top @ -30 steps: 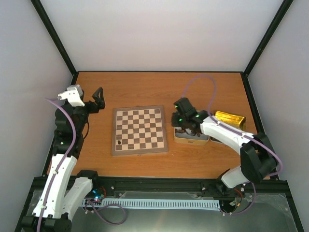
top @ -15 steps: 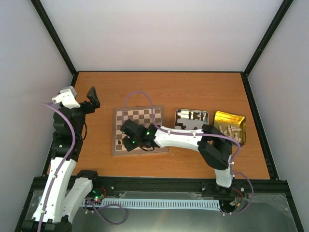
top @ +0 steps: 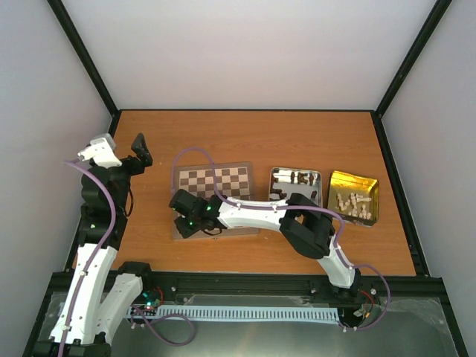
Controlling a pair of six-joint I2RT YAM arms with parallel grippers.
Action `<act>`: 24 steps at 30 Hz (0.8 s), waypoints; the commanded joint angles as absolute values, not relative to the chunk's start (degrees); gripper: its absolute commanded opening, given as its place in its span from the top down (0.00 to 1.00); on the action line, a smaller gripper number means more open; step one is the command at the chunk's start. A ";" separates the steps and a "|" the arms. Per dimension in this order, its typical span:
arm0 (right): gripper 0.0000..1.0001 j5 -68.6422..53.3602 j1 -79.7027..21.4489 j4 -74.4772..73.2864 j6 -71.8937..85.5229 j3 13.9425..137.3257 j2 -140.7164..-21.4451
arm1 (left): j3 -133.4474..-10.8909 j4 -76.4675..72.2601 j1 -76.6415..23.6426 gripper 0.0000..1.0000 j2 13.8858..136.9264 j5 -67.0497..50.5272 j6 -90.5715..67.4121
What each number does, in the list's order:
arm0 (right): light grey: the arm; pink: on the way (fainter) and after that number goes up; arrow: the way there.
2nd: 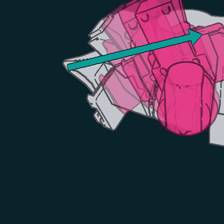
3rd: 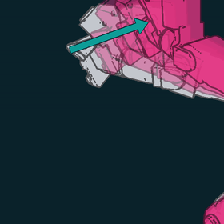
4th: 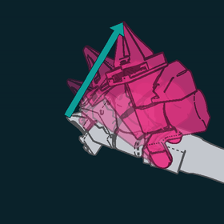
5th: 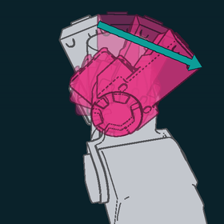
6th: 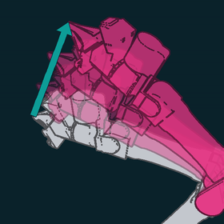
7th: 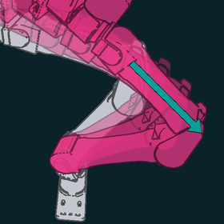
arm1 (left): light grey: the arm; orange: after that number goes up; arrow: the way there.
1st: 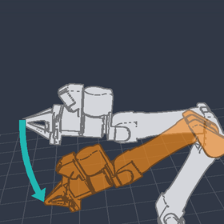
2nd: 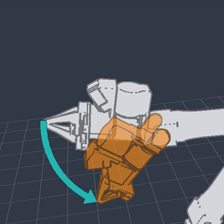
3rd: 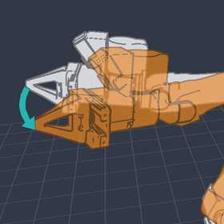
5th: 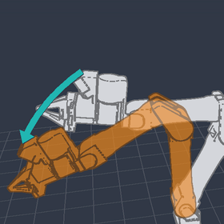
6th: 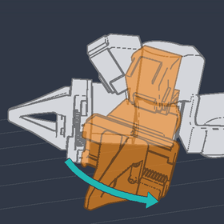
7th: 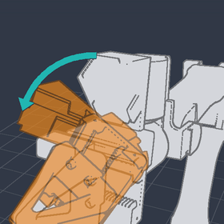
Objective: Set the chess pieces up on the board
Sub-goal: Place the chess piece on the chessboard.
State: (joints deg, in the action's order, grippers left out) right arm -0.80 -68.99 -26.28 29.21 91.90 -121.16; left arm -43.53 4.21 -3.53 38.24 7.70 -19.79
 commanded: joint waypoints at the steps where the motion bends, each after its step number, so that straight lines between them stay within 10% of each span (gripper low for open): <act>1: 0.86 -1.46 -69.45 -27.75 28.63 93.81 -122.25 | -43.52 4.56 -3.01 0.00 37.62 8.53 -19.95; 10: 0.67 -1.72 -69.52 -28.46 28.90 94.87 -121.92 | -43.49 4.40 -2.99 0.00 37.62 8.38 -19.95; 24: 0.77 -2.05 -69.51 -30.15 29.30 95.10 -123.50 | -43.48 4.51 -3.00 0.00 37.53 8.88 -19.95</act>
State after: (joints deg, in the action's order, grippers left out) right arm -2.42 -69.10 -29.12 29.23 94.13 -121.99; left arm -42.92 4.38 -3.53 38.06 8.29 -19.79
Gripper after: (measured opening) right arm 0.235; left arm 0.997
